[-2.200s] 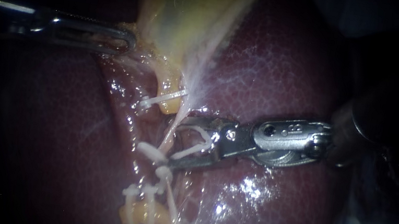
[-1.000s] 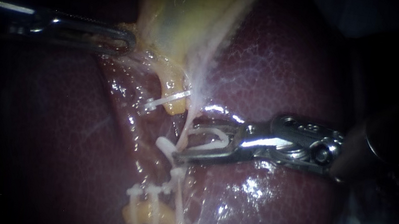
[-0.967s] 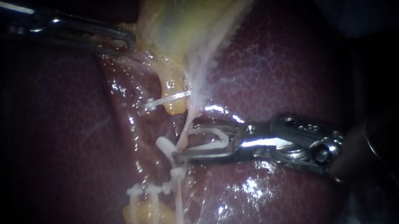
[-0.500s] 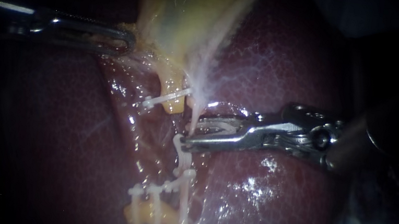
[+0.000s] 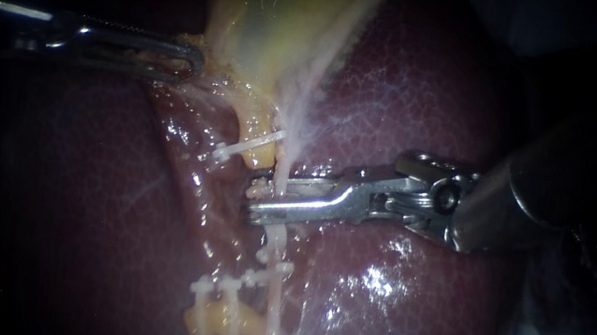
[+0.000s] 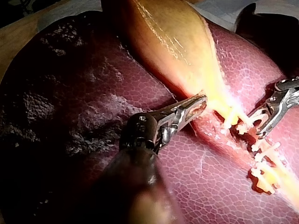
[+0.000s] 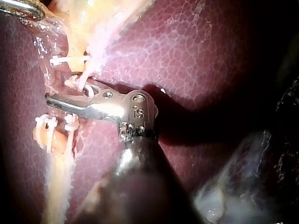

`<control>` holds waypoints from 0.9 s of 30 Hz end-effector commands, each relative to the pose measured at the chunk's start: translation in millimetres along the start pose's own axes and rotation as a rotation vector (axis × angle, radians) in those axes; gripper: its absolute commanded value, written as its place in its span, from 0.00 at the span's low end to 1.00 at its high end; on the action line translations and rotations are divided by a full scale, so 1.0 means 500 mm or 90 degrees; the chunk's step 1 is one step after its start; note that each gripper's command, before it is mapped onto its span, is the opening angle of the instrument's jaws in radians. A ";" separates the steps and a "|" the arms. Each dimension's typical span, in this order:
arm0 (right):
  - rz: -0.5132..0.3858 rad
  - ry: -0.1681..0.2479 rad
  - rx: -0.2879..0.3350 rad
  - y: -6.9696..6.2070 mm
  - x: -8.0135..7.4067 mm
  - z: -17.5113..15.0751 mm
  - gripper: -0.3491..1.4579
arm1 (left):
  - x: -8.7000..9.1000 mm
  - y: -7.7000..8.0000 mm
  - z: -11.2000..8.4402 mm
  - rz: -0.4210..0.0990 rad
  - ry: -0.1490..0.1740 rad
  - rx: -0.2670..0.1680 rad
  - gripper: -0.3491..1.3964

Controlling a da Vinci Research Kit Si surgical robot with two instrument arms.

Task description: Clipping third clip right tube

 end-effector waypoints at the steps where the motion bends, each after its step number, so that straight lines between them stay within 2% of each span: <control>1: 0.000 0.003 0.010 -0.0010 0.0006 0.0001 0.46 | 0.0000 0.0000 0.0000 0.000 0.000 0.000 0.00; 3: 0.002 0.004 0.029 -0.0028 0.0016 0.0004 0.46 | 0.0000 0.0000 0.0000 0.000 0.000 0.000 0.00; 8: 0.008 0.016 0.024 -0.0069 0.0039 0.0006 0.46 | 0.0000 0.0001 0.0000 0.000 0.000 0.000 0.00; 12: 0.012 0.021 0.021 -0.0086 0.0051 0.0005 0.46 | 0.0001 0.0001 0.0001 0.000 0.000 0.000 0.00; 18: -0.006 0.033 0.014 -0.0075 0.0058 -0.0001 0.46 | 0.0001 0.0001 0.0001 0.000 0.000 0.000 0.00; 27: -0.019 0.069 -0.017 -0.0032 0.0075 -0.0024 0.44 | 0.0002 0.0002 0.0004 0.000 0.000 -0.001 0.00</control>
